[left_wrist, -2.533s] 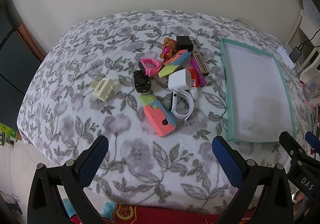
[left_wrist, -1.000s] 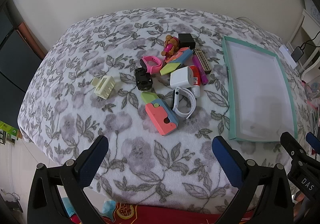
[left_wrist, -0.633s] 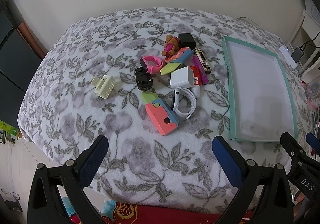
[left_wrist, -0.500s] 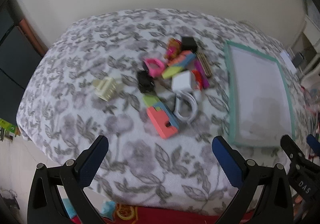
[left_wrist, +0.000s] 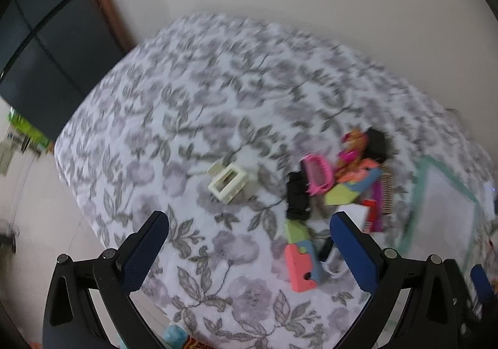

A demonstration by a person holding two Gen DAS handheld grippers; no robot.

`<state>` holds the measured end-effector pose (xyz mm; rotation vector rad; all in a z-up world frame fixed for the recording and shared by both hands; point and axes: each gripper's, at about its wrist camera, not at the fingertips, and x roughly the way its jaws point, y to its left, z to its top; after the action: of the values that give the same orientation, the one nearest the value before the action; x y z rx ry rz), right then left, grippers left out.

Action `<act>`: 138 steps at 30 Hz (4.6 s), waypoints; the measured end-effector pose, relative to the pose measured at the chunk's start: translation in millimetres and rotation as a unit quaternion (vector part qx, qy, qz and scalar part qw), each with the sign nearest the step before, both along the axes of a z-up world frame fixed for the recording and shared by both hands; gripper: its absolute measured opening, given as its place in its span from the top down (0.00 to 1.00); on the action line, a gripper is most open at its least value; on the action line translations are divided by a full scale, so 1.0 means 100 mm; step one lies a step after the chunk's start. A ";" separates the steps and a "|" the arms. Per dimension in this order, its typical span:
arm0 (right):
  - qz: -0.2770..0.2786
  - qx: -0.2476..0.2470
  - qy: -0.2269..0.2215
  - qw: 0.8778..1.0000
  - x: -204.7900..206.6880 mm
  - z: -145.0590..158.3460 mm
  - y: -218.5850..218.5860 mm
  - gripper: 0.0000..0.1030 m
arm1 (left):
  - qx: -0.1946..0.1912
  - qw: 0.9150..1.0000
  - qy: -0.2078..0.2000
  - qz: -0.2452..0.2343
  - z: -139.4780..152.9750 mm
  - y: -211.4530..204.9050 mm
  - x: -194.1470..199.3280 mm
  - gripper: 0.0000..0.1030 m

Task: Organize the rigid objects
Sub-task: 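Close right gripper on white smartwatch while left gripper moves toward pink-blue folding toy, then grasp the pink-blue-green folding toy with the left gripper and lift it, then carry watch and toy into the teal-rimmed tray and open both grippers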

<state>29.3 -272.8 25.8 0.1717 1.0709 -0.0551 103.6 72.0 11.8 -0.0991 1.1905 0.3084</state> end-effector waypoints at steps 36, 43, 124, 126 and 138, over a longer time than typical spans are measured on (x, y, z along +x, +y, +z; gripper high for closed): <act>0.072 0.040 0.139 0.987 0.29 -1.34 0.84 0.50 | -0.079 0.991 0.109 0.004 -0.99 -0.37 0.04 0.00; 0.058 0.033 0.161 0.985 0.20 -1.31 0.74 0.50 | -0.062 0.991 0.116 -0.031 -1.08 -0.62 0.07 0.00; 0.012 0.011 0.109 0.994 0.19 -0.84 0.58 0.51 | -0.086 0.993 -0.013 -0.082 -0.41 -0.96 -0.14 0.63; 0.007 0.019 0.089 0.996 0.19 -0.72 0.56 0.51 | -0.096 0.991 -0.035 -0.090 -0.26 -1.00 -0.16 0.63; -0.077 -0.069 -0.060 0.993 0.22 0.25 0.03 0.51 | -0.095 0.967 -0.110 -0.210 0.58 -2.01 -0.04 0.63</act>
<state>51.8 -269.4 50.9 0.1302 0.9288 -0.2550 99.6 -128.5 70.1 -0.0434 0.9881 -0.1868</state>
